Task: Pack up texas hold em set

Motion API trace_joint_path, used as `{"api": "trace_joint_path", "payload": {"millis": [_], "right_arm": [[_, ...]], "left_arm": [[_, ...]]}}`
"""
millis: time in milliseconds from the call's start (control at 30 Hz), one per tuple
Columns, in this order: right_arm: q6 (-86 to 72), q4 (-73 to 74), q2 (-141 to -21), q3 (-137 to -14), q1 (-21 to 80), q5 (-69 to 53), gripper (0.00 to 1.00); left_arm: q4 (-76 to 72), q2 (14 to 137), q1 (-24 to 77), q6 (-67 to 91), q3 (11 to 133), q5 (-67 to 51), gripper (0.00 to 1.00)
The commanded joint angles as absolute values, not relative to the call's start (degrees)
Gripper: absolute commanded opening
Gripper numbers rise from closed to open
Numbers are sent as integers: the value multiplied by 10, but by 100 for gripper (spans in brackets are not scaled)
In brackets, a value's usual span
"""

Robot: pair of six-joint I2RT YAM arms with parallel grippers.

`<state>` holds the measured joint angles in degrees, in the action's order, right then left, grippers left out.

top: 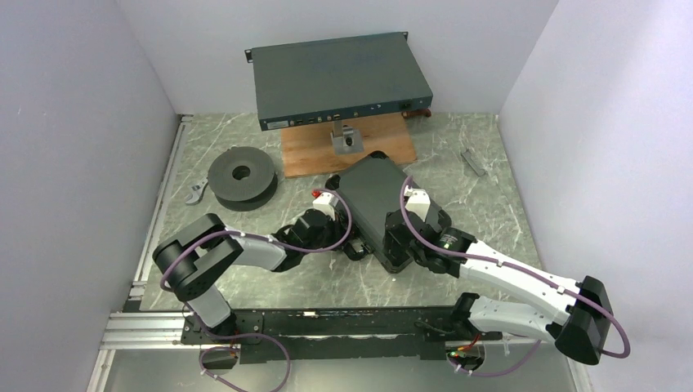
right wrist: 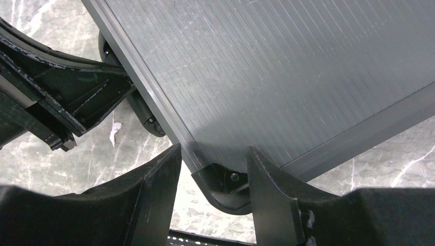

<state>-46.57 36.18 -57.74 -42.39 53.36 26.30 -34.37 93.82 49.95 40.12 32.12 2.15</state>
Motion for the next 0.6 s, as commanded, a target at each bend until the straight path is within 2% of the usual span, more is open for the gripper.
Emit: {"api": "trace_joint_path", "payload": {"millis": [0,267,433,500,567], "right_arm": [[-470,400,-575,-415,535,277,54],[-466,396,-569,-413,535,281,54],[-461,398,-565,-420,535,285,55],[-457,398,-560,-425,535,289,57],[-454,399,-555,-432,535,294,63]], "left_arm": [[-368,956,503,403,345,13,10],[-356,956,503,413,341,31,9],[-342,915,503,411,329,35,10],[-331,892,503,408,326,36,12],[-317,867,506,405,323,42,15]]}}
